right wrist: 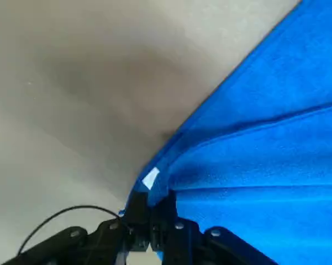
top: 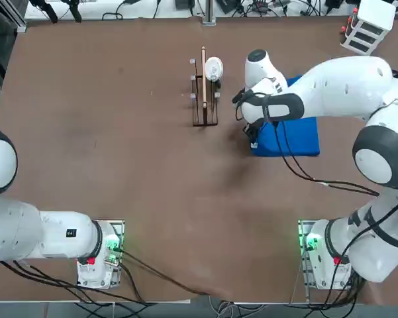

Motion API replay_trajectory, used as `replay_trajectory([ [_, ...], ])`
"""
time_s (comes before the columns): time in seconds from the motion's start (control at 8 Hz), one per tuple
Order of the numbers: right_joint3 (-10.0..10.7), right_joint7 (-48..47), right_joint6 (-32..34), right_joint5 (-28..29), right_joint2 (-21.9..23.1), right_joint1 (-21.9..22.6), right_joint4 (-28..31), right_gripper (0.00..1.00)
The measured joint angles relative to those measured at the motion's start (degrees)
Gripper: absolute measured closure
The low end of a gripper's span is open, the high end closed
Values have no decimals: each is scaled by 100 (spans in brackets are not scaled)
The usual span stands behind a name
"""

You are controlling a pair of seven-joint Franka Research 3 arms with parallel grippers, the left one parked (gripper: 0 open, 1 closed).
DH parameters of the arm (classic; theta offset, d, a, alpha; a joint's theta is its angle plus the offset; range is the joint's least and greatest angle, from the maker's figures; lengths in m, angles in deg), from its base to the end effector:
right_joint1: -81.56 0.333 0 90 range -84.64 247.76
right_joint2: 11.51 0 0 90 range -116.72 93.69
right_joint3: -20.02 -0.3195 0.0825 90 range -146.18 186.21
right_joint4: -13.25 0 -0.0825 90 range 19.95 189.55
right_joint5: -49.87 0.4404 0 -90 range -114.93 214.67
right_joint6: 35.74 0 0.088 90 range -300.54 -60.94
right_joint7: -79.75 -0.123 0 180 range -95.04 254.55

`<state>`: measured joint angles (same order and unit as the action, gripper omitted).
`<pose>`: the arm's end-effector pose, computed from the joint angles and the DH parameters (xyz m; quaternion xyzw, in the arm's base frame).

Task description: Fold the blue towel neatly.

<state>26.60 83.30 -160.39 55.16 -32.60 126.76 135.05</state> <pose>0.4435 0.3566 0.1570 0.9323 0.3259 -0.1531 0.0353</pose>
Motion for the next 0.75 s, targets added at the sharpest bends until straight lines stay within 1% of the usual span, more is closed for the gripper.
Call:
replay_trajectory([
  [0.12, 1, -57, 3, 0, -36, 64, 0, 96],
  [0.25, 0, -116, 3, 0, -85, 114, 0, 90],
  [0.5, 1, -235, 0, 0, -164, 184, -2, 57],
  [0.62, 2, -379, -1, 0, -187, 248, -17, 44],
  [0.75, 1, -642, -1, 0, -189, 364, -53, 41],
])
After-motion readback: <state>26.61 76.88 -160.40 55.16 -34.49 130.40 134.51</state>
